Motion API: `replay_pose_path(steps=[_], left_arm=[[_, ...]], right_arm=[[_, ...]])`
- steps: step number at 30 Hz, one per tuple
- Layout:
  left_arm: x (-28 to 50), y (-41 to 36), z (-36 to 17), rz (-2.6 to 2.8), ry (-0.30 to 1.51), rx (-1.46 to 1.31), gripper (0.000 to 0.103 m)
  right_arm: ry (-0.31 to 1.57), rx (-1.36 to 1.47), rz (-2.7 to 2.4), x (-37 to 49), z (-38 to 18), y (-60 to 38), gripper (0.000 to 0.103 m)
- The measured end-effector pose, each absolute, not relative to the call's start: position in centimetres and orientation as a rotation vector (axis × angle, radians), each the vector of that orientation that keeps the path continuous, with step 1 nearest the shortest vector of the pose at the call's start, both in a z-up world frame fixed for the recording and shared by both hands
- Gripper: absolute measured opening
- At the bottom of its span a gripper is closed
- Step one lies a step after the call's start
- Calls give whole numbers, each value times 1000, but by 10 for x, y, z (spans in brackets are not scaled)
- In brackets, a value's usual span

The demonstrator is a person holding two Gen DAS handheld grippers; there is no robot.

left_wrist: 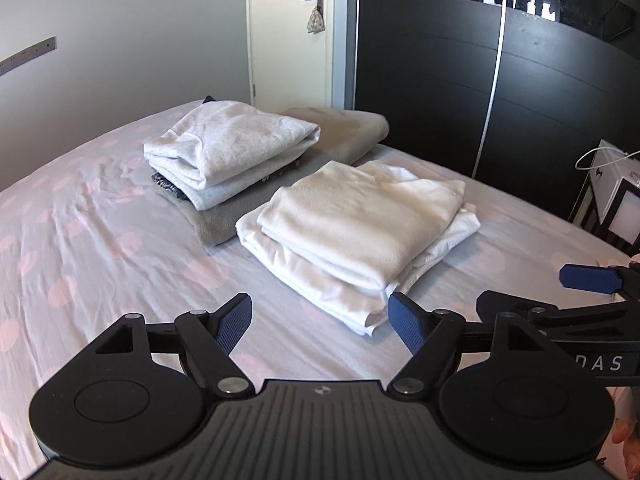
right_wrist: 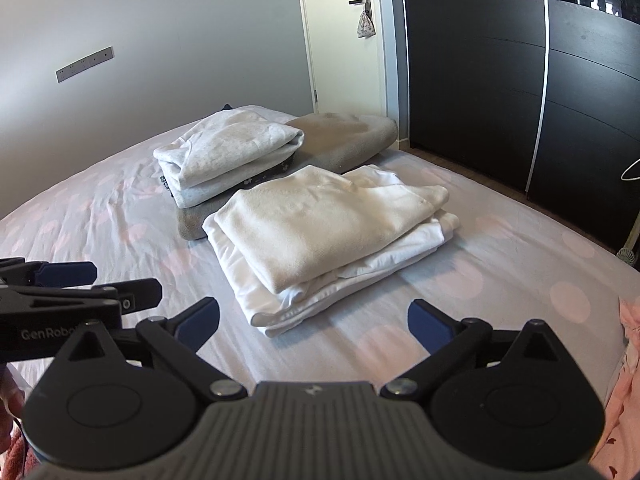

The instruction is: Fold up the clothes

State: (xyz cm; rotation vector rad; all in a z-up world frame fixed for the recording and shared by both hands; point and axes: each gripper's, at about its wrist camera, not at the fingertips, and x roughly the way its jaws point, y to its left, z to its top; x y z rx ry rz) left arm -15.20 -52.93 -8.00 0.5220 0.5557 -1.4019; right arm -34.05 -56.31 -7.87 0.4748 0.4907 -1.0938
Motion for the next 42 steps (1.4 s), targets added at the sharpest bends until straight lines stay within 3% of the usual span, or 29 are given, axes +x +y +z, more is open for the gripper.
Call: replay_pose_path(steps=[12,42], left_arm=[[-148,-528,-92,-1410,646,518,74],[-149,-530,-90,-1408,665,535,74]], right_arm=[[514,491,-1084,-343,-88,-558,101],[511,473,-1085,-342,-87,-555,101]])
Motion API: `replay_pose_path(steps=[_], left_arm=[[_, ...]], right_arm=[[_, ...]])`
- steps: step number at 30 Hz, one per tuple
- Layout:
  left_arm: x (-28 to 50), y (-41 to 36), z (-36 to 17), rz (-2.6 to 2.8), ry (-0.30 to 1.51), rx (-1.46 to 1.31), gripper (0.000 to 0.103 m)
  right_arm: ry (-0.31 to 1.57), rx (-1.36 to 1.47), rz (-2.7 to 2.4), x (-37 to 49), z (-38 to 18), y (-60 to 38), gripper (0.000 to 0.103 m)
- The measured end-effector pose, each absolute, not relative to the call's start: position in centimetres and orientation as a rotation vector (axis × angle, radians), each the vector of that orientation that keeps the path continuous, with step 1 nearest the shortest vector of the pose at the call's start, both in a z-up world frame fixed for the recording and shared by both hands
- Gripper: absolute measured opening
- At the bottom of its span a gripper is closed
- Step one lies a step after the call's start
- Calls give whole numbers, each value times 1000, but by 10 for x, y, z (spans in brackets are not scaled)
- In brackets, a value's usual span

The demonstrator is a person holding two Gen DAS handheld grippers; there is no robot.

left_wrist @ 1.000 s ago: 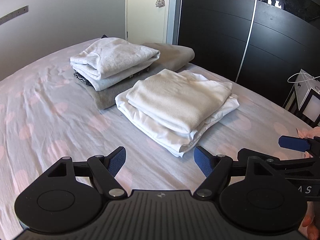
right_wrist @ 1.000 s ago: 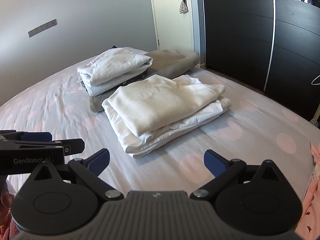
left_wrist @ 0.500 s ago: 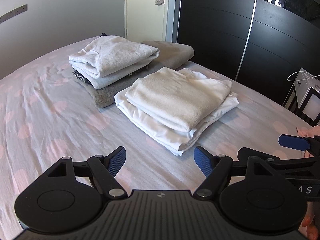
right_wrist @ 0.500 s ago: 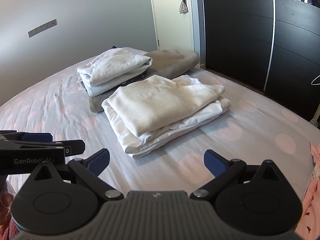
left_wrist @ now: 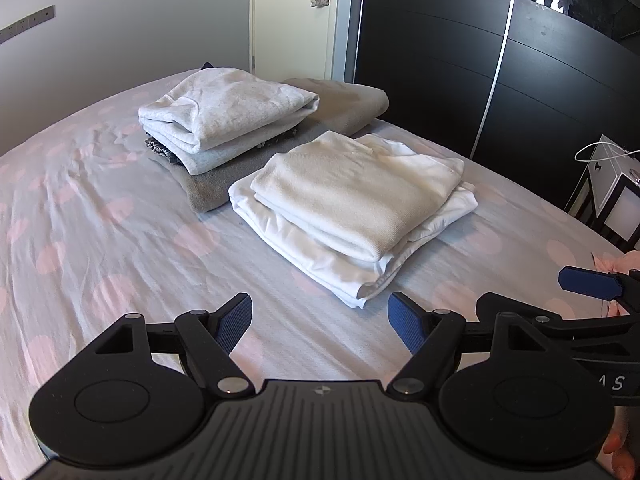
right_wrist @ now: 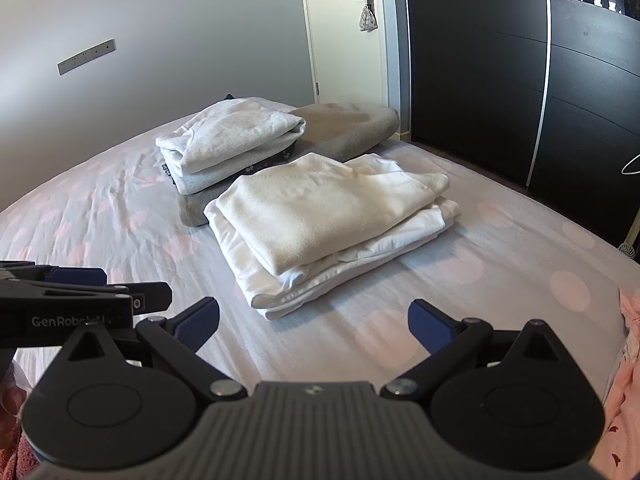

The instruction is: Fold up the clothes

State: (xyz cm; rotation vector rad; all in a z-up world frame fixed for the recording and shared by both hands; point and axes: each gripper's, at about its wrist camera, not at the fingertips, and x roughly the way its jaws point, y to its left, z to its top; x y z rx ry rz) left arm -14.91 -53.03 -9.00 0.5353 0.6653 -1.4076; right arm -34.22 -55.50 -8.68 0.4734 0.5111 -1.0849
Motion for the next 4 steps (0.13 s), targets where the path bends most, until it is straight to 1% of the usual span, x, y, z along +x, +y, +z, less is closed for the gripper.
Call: replay_pose_path(steps=[4], left_arm=[[-148,-531,-90,-1404,671,530,74]], right_arm=[[511,476,-1083,-342,-87,-555,101]])
